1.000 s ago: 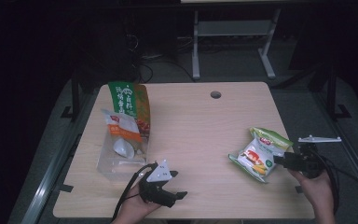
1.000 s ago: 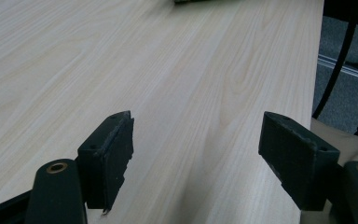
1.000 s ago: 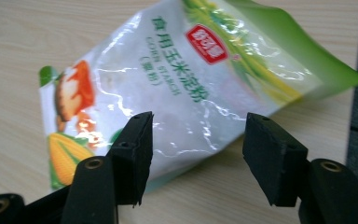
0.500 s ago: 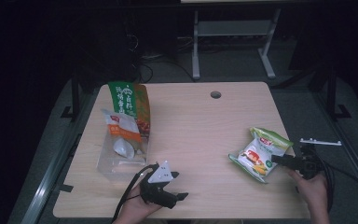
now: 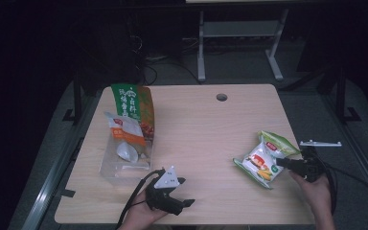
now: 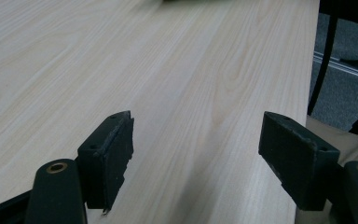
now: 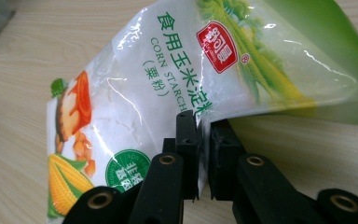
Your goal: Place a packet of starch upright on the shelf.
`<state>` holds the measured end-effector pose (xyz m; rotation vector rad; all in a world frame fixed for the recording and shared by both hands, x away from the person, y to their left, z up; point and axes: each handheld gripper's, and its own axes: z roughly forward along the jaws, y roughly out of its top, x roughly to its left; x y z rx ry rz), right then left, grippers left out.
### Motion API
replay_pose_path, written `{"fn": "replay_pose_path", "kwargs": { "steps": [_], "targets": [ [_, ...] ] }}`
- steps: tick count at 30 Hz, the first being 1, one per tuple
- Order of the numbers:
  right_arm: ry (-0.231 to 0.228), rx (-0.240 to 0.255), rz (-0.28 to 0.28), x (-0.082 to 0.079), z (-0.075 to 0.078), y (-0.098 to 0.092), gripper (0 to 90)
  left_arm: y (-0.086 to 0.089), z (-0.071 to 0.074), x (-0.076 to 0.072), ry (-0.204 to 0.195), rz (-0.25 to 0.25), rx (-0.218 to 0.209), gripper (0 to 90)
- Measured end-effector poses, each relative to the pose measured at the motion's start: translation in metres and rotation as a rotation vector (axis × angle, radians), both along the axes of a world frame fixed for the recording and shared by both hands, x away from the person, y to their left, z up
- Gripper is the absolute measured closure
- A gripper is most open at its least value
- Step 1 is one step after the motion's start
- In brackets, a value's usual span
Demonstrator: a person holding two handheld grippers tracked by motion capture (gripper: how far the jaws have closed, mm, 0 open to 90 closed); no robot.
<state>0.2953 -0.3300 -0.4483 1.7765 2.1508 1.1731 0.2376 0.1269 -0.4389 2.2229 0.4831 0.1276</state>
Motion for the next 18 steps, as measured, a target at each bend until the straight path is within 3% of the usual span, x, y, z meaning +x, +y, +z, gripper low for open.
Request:
{"fn": "replay_pose_path", "kwargs": {
  "steps": [4, 11, 16, 18],
  "targets": [
    [-0.024, 0.011, 0.014, -0.003, 0.006, 0.002, 86.4, 0.001, 0.001, 0.001, 0.004, 0.008, -0.005, 25.7],
    [-0.112, -0.003, 0.088, -0.009, 0.027, 0.013, 87.7, 0.005, 0.002, 0.002, -0.002, 0.023, -0.018, 25.8],
    [-0.152, 0.025, 0.129, -0.013, 0.036, 0.02, 88.2, 0.007, 0.004, 0.003, -0.002, 0.035, -0.028, 25.8],
    [-0.176, 0.072, 0.163, -0.014, 0.04, 0.022, 88.5, 0.007, 0.004, 0.003, -0.004, 0.037, -0.027, 25.9]
  ]
}}
